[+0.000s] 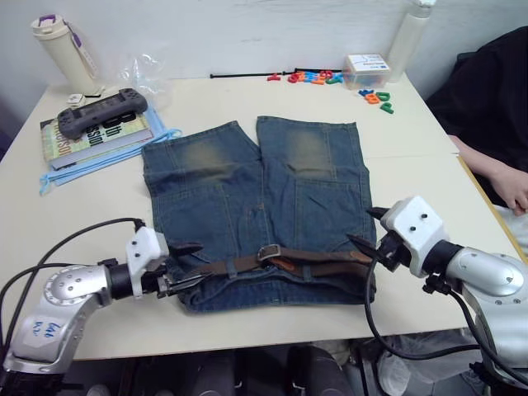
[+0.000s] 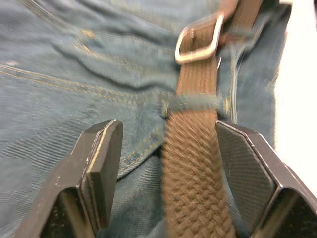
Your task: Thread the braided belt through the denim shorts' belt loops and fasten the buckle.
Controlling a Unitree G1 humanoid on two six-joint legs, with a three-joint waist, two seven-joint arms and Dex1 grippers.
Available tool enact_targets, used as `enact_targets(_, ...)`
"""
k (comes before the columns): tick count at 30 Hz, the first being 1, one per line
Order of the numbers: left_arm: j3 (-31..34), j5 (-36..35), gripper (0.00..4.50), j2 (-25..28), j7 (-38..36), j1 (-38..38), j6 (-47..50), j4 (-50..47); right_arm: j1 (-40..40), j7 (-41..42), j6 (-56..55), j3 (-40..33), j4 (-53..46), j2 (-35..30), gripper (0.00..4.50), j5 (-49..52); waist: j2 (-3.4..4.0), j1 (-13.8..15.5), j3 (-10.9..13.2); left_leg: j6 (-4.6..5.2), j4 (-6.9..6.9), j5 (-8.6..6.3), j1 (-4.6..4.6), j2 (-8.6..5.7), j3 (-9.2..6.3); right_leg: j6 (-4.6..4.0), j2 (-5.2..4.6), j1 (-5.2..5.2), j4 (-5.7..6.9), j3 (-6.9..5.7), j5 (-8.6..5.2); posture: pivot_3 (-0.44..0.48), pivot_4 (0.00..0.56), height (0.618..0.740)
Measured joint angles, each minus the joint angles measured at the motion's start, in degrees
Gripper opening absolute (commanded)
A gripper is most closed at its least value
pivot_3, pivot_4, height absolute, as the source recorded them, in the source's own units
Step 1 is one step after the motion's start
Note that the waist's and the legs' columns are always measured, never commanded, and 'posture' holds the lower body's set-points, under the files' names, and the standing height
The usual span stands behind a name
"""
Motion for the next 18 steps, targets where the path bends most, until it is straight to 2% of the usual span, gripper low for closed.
enact_targets(2, 1.1, -2.5, 4.45, 0.1, -0.4, 1.0, 2.3, -0.9, -0.9, -0.4, -0.2, 0.2, 1.5, -0.1, 3.26, 1.1, 0.00, 0.2, 0.0, 0.02, 0.02, -0.01, 0.00, -0.04, 0.00, 0.01, -0.04, 0.04, -0.03, -0.01, 0.01, 0.000, 0.150, 0.717)
enact_targets(6, 2.8, -5.7, 4.45, 0.0, 0.3, 0.6, 5.6, -1.4, -3.6, -1.6, -0.8, -0.4, 5.5, -0.2, 3.26, 3.4, -0.11, 0.1, 0.2, 0.03, 0.06, -0.02, 0.00, -0.03, 0.00, 0.03, -0.02, 0.06, -0.01, -0.01, 0.02, 0.000, 0.150, 0.717)
enact_targets(11, 6.9, -9.3, 4.45, 0.0, 3.4, -5.8, 9.7, 0.6, -7.8, -3.1, 0.6, -4.6, 8.5, 3.7, 3.26, 10.3, -0.10, 0.1, 0.3, 0.05, 0.07, 0.06, 0.00, -0.02, -0.01, 0.03, 0.01, 0.06, 0.06, -0.03, 0.02, 0.000, 0.150, 0.717)
enact_targets(18, 6.9, -10.4, 4.45, -2.8, 7.3, -10.7, 11.6, 2.0, -10.2, -4.4, 4.3, -8.0, 11.0, 4.7, 3.26, 18.9, -0.11, 0.0, 0.3, 0.03, 0.07, 0.24, -0.01, -0.04, 0.05, 0.05, 0.02, 0.08, -0.02, -0.01, 0.02, 0.000, 0.150, 0.717)
